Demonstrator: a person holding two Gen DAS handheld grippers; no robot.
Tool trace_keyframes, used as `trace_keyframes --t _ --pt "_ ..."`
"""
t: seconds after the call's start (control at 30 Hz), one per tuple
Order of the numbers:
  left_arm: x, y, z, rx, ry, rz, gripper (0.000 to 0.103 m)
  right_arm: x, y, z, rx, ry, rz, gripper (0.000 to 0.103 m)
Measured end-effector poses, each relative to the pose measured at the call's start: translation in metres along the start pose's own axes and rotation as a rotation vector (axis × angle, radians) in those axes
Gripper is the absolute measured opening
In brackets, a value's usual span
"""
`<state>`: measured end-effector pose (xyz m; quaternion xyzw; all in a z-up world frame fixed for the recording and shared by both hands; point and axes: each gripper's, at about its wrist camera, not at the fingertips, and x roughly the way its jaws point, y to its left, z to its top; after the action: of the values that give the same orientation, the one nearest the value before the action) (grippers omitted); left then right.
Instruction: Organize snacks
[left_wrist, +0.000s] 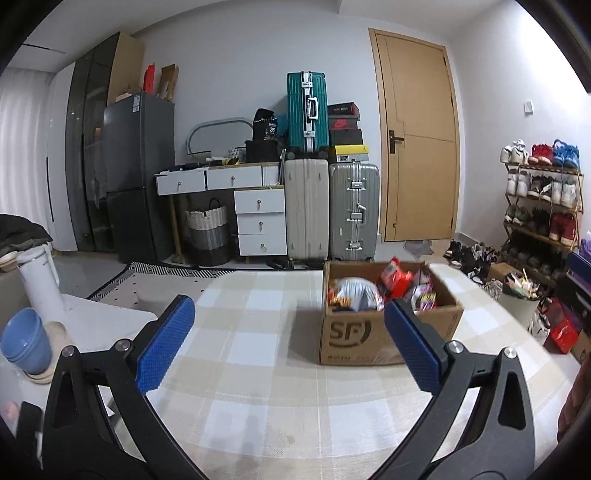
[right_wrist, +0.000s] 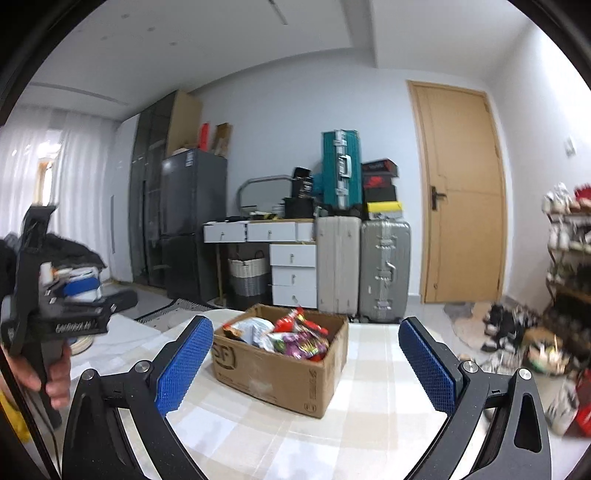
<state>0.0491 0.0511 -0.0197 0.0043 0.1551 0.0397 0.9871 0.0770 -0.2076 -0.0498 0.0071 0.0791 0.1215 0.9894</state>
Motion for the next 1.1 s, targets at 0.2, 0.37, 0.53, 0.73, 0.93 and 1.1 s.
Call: trace_keyframes --t 0.2,0.37,0.53,0.73,0.93,1.1 --pt "0.052 0.005 -0.057 -0.056 0.008 0.015 0.103 0.027 -0.012 -0.042 0.03 0.017 -0.071 0.102" --pt "0.074 0.017 -0.085 -0.094 -0.003 0.041 0.103 0.032 -0.016 -0.063 0.039 0.005 -0.095 0.102" --pt "0.088 0.015 -0.103 -0.071 -0.039 0.057 0.103 0.031 -0.017 -0.072 0.069 0.001 -0.082 0.102" --pt "0.091 0.009 -0.104 -0.054 -0.031 0.027 0.103 0.036 -0.017 -0.071 0.063 0.022 -0.101 0.102" --pt "0.084 0.008 -0.095 -0.044 -0.014 0.03 0.103 0.033 -0.015 -0.07 0.054 0.034 -0.101 0.102" --pt "0.079 0.005 -0.093 -0.042 -0.014 0.03 0.103 0.033 -0.015 -0.07 0.05 0.029 -0.105 0.102"
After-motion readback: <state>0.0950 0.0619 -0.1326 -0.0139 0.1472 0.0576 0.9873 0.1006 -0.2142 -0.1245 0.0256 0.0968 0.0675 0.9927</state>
